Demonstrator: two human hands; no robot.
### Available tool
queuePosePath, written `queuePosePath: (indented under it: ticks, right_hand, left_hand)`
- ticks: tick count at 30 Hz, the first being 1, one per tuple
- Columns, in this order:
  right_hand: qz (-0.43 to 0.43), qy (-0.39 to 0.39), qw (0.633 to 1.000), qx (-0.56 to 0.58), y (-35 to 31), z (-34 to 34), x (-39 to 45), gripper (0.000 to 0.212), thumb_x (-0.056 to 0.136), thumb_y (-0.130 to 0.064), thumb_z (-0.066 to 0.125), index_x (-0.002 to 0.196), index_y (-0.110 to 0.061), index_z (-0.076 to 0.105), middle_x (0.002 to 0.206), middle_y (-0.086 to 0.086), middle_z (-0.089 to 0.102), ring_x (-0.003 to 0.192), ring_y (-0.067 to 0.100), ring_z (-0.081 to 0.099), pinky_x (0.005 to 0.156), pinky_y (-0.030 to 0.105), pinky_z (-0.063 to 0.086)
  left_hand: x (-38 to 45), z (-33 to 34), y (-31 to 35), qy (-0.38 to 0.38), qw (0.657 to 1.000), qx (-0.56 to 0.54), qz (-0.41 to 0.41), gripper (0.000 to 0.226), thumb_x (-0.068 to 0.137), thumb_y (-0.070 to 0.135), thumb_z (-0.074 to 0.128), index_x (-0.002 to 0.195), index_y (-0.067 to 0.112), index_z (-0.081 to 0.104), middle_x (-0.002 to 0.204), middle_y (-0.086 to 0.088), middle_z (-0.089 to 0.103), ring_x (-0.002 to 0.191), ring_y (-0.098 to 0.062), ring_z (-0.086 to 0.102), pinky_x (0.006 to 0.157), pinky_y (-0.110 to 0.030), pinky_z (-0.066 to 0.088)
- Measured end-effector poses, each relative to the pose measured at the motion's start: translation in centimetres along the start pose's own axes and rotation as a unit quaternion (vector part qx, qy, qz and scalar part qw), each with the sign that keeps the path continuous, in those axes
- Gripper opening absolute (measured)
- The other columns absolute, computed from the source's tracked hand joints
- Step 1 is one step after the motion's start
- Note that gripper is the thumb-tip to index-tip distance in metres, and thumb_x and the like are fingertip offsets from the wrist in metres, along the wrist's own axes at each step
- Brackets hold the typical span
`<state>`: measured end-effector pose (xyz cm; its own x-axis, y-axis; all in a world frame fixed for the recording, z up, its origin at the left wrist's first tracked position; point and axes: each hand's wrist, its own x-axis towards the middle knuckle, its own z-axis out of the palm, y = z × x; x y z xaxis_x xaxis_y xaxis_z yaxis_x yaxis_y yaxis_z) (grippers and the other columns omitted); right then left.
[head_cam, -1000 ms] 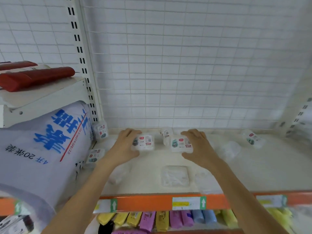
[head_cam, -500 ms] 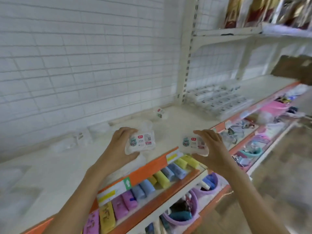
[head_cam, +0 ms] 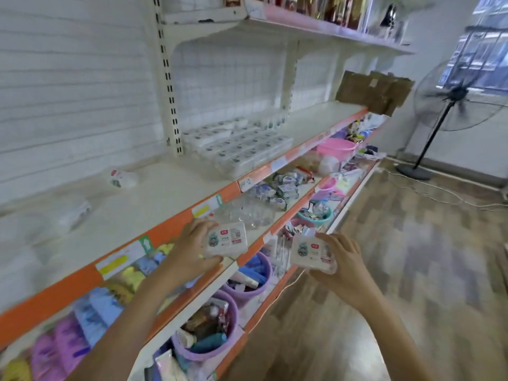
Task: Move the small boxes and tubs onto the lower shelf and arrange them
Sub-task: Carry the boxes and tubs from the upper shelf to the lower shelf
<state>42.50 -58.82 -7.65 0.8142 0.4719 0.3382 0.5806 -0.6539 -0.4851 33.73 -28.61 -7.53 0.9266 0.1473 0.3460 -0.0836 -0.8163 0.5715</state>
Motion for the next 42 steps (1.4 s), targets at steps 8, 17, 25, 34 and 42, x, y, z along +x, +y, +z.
queuePosePath:
  ticks: [8,17,25,34,42]
  right_hand:
    - [0.036,0.023,0.999,0.005,8.9,-3.4,0.2,0.071,0.063,-0.031,0.074,0.128,-0.018,0.049,0.109,-0.009,0.040,0.105,0.016,0.034,0.080,0.022,0.032]
    - [0.067,0.020,0.998,0.007,15.7,-3.4,6.5,0.070,0.067,-0.023,0.079,0.129,-0.019,0.047,0.113,-0.010,0.039,0.108,0.012,0.031,0.082,0.022,0.028]
    - [0.037,-0.015,0.999,0.007,19.6,-3.1,20.8,0.071,0.071,-0.024,0.077,0.132,-0.027,0.042,0.126,-0.006,0.041,0.112,0.006,0.025,0.100,0.034,0.037]
    - [-0.084,-0.017,0.996,0.022,19.8,-2.9,39.9,0.070,0.069,-0.022,0.079,0.131,-0.022,0.046,0.130,0.003,0.045,0.113,0.014,0.034,0.098,0.039,0.036]
    - [-0.203,-0.103,0.972,0.052,16.3,1.8,55.1,0.073,0.074,-0.030,0.075,0.137,-0.022,0.039,0.135,0.003,0.039,0.123,0.021,0.032,0.097,0.028,0.029]
  left_hand:
    - [5.7,8.3,4.4,-0.048,0.999,-0.021,-0.002,0.069,0.064,0.036,0.066,0.126,0.015,0.045,0.117,0.008,0.037,0.111,-0.003,0.032,0.095,-0.017,0.025]
    - [13.9,13.3,4.5,-0.079,0.997,-0.020,-0.006,0.067,0.070,0.030,0.070,0.129,0.017,0.042,0.120,0.009,0.035,0.114,-0.002,0.031,0.090,-0.012,0.023]
    - [27.2,14.5,3.7,-0.029,0.999,-0.018,0.014,0.067,0.074,0.029,0.073,0.131,0.020,0.039,0.119,0.013,0.032,0.115,-0.002,0.030,0.090,-0.006,0.024]
    - [41.3,7.7,0.5,0.061,0.997,0.041,-0.009,0.074,0.074,0.039,0.073,0.135,0.016,0.039,0.120,0.010,0.033,0.114,-0.004,0.034,0.089,-0.010,0.021]
    - [47.1,4.9,-4.9,0.082,0.981,0.103,-0.144,0.070,0.078,0.024,0.072,0.137,0.012,0.038,0.132,-0.001,0.038,0.125,-0.014,0.037,0.092,-0.016,0.027]
